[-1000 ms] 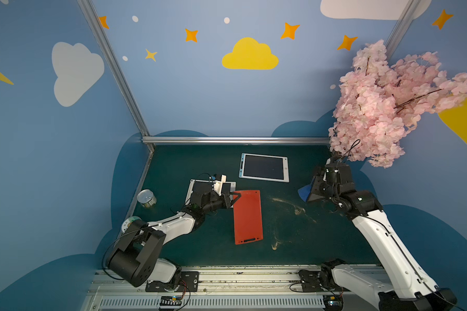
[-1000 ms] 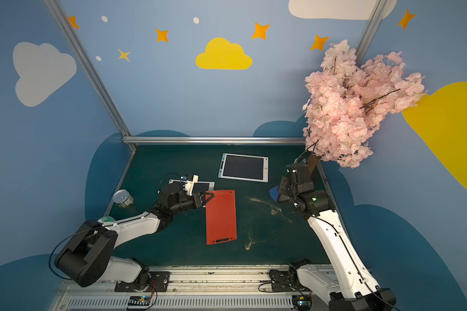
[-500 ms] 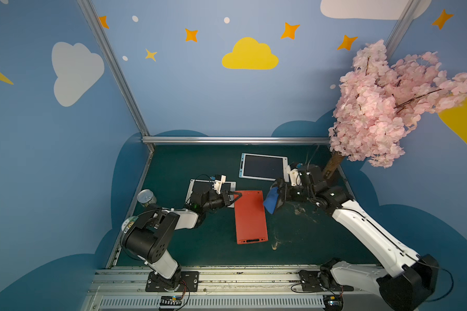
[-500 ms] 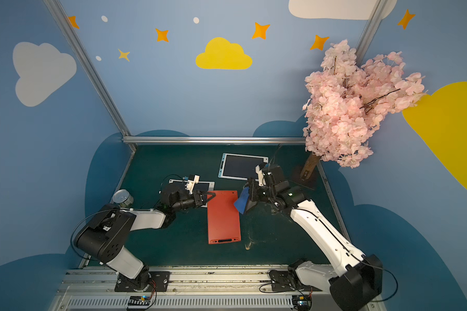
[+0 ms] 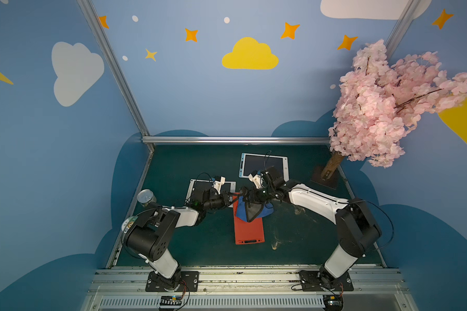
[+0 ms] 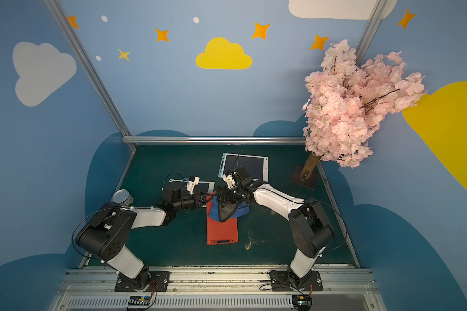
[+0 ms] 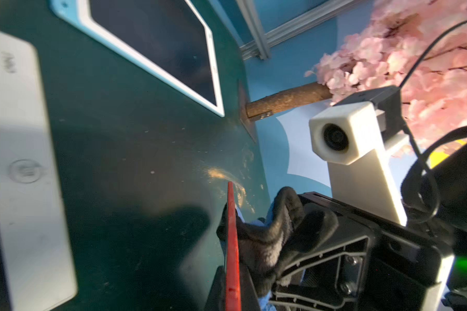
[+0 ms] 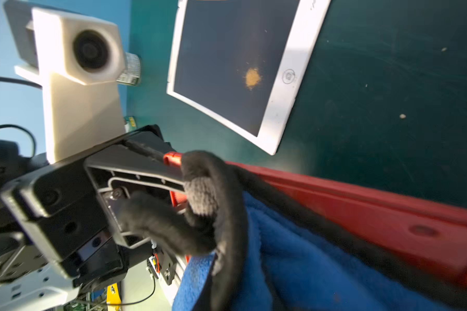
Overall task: Wipe the drawing tablet
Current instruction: Wipe the dirt from the drawing tablet.
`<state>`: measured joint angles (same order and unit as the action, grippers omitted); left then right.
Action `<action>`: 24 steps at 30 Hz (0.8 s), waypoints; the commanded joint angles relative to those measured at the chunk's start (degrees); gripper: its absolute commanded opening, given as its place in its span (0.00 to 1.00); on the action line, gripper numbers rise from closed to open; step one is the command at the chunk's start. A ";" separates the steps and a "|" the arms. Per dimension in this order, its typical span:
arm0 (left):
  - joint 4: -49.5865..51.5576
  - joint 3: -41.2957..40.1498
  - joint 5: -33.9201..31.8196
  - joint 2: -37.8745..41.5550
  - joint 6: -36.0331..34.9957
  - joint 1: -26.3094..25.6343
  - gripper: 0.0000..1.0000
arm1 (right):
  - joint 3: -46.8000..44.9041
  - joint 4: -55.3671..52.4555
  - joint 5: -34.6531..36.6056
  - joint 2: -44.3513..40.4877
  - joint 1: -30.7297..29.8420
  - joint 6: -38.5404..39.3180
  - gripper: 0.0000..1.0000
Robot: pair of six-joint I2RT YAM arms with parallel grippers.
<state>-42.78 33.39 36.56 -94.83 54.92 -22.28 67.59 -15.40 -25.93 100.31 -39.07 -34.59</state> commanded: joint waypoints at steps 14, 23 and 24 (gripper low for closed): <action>-0.54 2.46 3.43 1.16 -1.21 -0.58 0.03 | 2.99 -12.24 19.91 3.22 1.88 -1.71 0.00; -0.46 2.78 3.61 0.24 -1.65 -0.64 0.03 | 20.72 -8.71 4.58 11.38 -6.59 -3.05 0.00; -0.33 2.87 3.61 0.25 -1.77 -0.59 0.03 | 21.15 -7.24 2.50 11.82 -6.69 -4.22 0.00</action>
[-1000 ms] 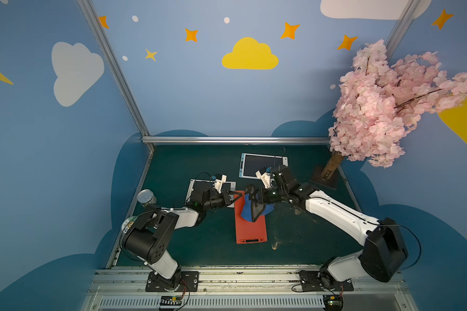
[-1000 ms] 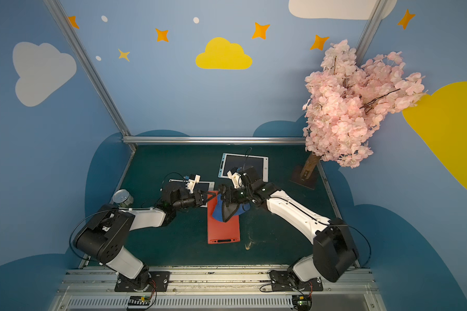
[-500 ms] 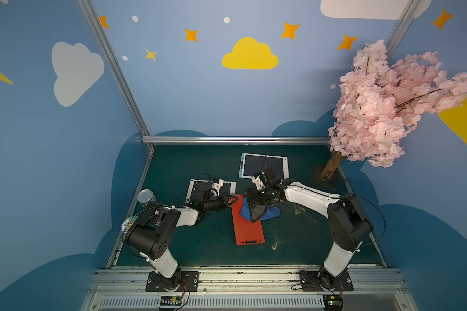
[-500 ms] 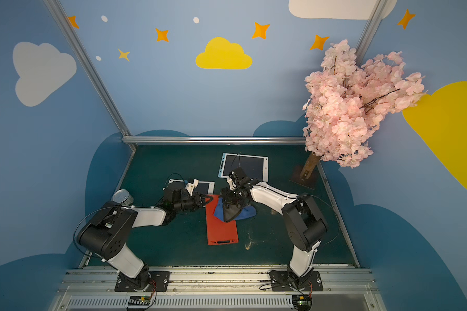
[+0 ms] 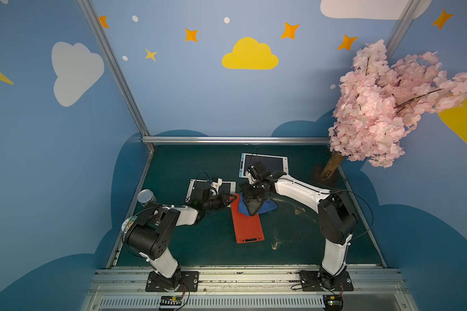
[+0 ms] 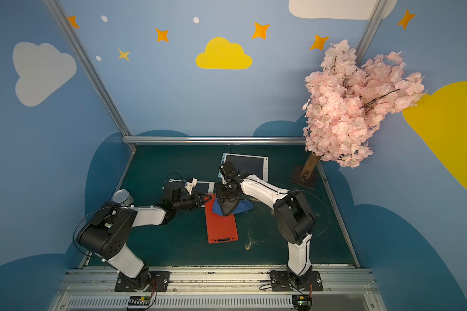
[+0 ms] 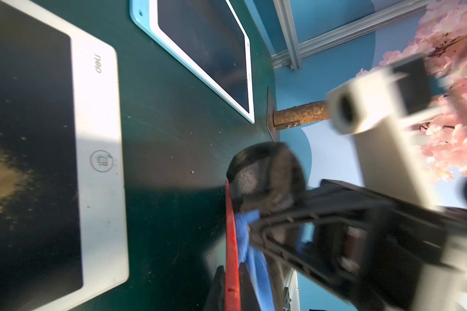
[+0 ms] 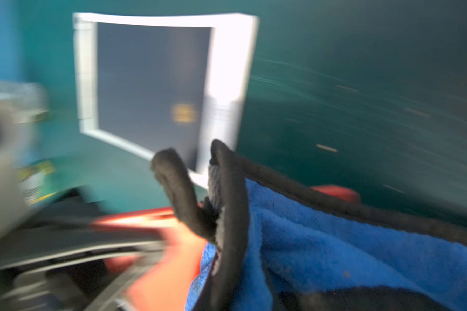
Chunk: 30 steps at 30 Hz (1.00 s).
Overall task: Wipe the drawing tablet
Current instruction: Wipe the dirt from the drawing tablet.
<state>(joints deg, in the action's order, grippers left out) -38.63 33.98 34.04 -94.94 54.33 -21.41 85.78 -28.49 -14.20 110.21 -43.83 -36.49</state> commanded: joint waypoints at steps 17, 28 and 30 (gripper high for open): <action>-2.58 2.32 5.26 1.62 -2.73 -1.54 0.03 | -14.37 -0.25 4.55 -3.10 7.18 1.86 0.00; -2.07 2.41 4.90 1.41 -3.17 -1.52 0.03 | -10.83 10.27 -12.76 -6.46 -6.64 -5.02 0.00; -1.89 2.38 4.82 1.53 -3.33 -1.52 0.03 | -11.19 12.74 -15.07 -6.68 -8.55 -7.38 0.00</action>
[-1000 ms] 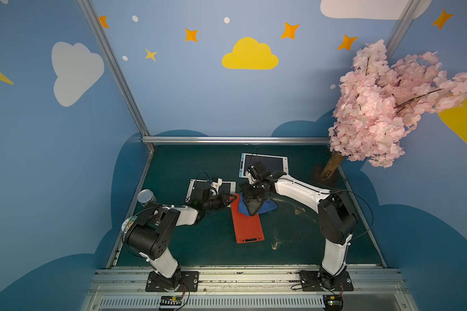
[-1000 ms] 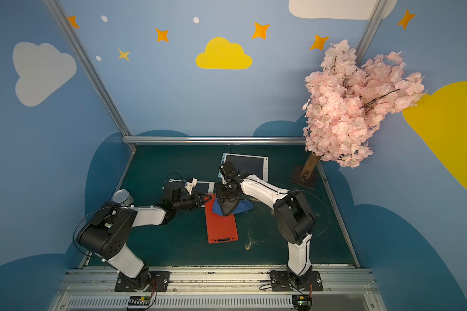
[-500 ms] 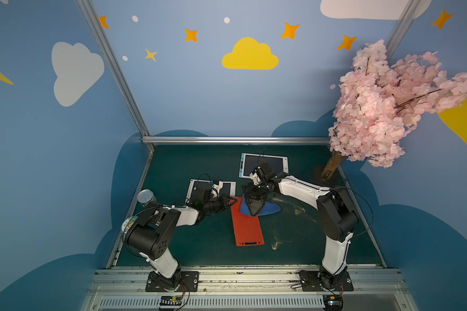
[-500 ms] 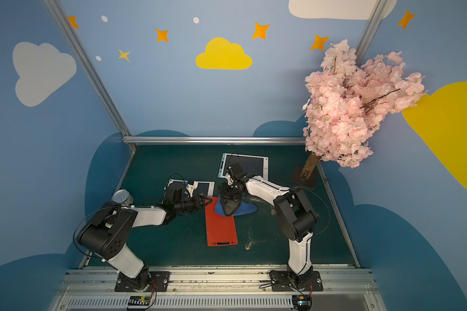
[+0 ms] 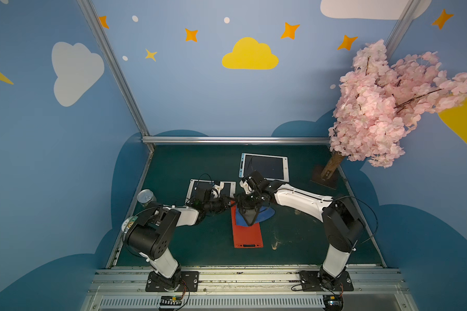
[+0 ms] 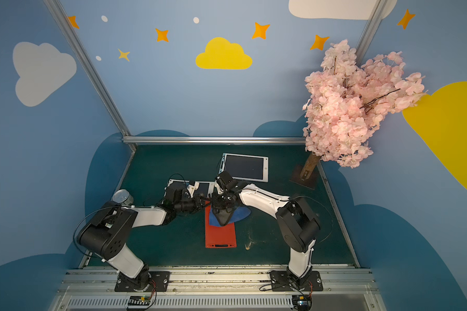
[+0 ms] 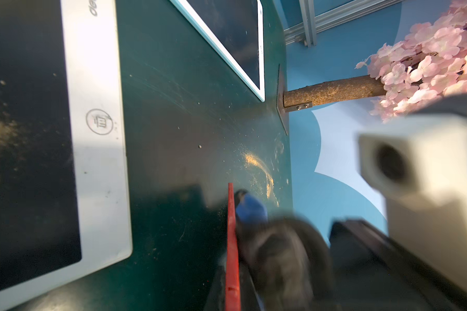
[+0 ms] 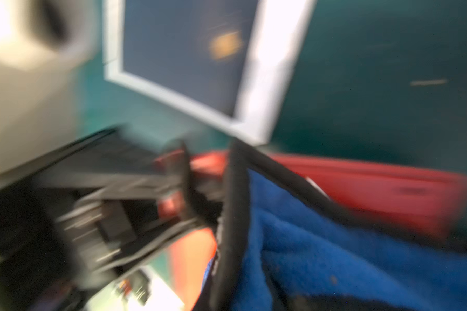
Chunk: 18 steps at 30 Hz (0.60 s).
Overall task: Wipe the drawing tablet
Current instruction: Wipe the dirt from the drawing tablet.
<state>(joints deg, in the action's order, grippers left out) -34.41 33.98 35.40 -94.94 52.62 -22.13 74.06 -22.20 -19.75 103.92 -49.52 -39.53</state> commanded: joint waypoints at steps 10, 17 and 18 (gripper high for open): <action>-4.87 2.32 2.85 2.64 -2.43 -0.75 0.03 | -11.55 12.49 -11.08 -4.24 -9.63 -10.95 0.00; -4.61 2.32 2.74 2.91 -2.61 -0.76 0.03 | -20.09 12.87 -9.44 -9.13 -12.07 -12.66 0.00; -4.61 2.30 2.75 2.95 -2.61 -0.76 0.03 | -21.05 12.36 -8.88 -9.70 -11.58 -12.32 0.00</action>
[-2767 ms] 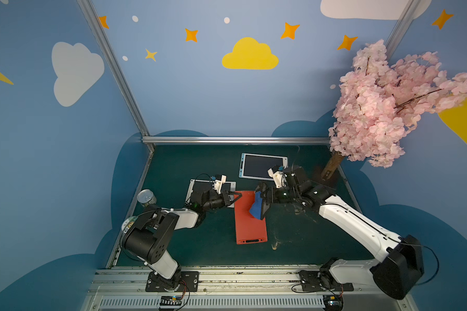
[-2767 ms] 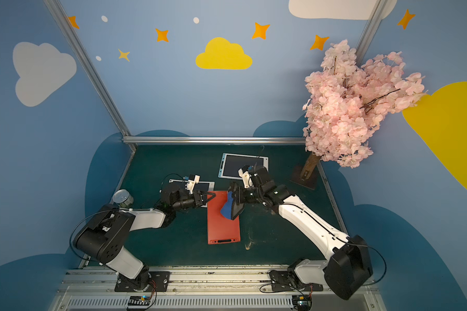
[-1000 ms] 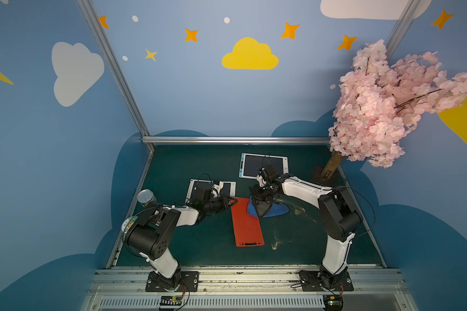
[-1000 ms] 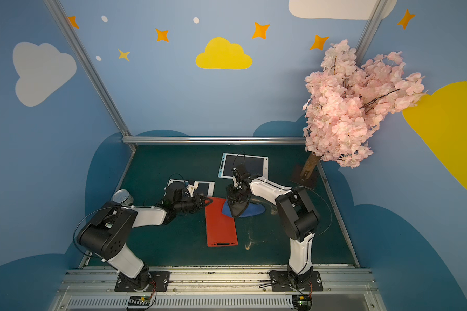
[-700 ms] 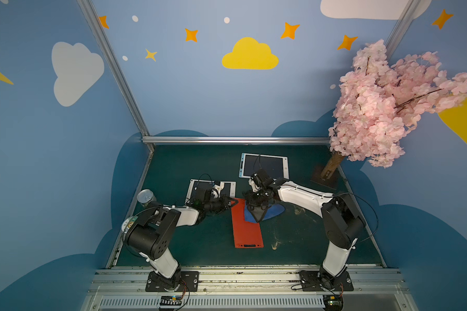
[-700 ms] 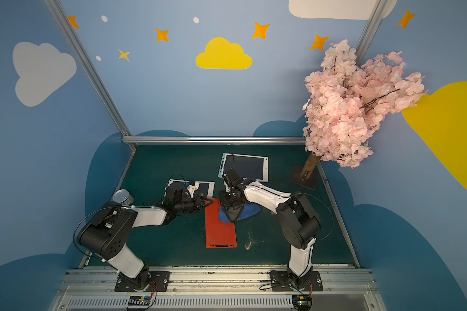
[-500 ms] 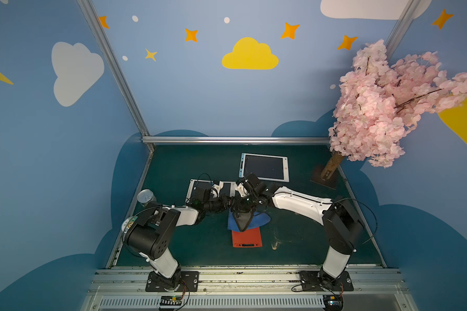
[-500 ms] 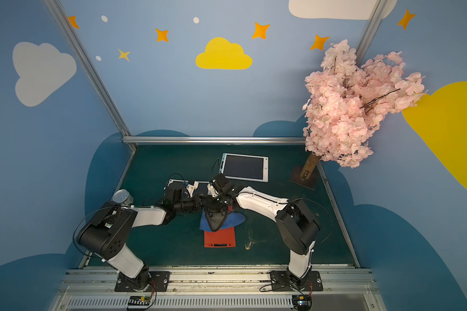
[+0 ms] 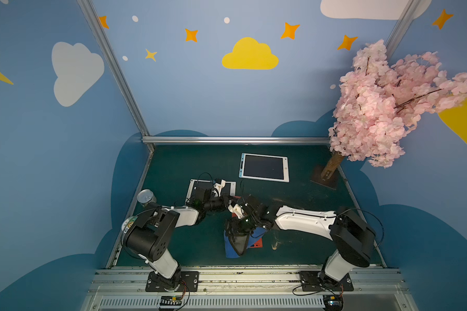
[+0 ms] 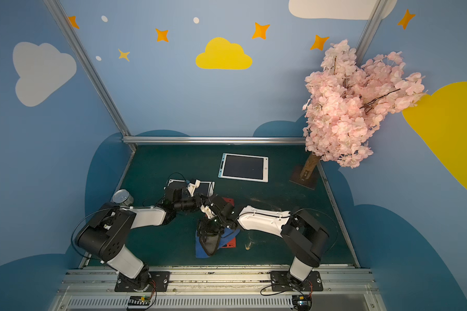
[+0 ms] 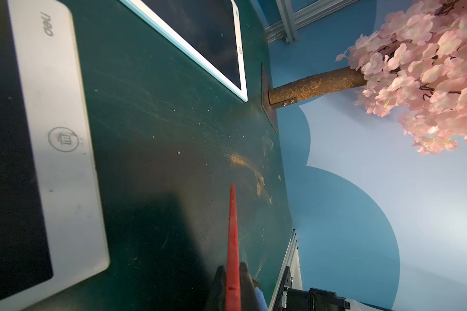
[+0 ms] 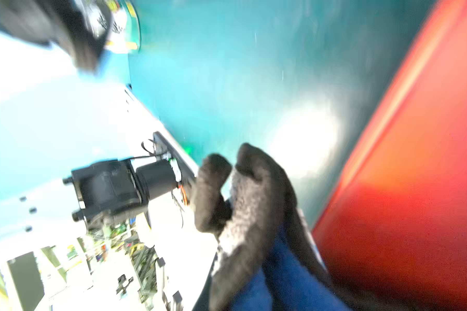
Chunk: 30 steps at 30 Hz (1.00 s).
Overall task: Wipe the drawing tablet
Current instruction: Wipe the dirt from the drawing tablet.
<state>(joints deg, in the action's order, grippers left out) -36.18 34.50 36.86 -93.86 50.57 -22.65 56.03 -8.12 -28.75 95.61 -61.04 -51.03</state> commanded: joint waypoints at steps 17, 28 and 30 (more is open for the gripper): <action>-1.82 1.69 0.87 2.71 -1.39 -0.20 0.03 | -7.00 -1.95 -3.00 -7.79 21.84 3.79 0.00; 1.90 1.89 -0.98 4.30 -2.74 -0.22 0.03 | 7.21 -16.65 -5.51 -18.14 26.99 10.51 0.00; 2.83 1.97 -1.49 4.63 -3.08 -0.22 0.03 | 8.54 -21.55 -0.35 -19.38 29.38 12.48 0.00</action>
<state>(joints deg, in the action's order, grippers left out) -34.87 35.57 35.11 -91.05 49.01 -22.90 62.83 -19.31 -34.92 77.76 -34.13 -43.22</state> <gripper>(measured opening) 0.069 0.100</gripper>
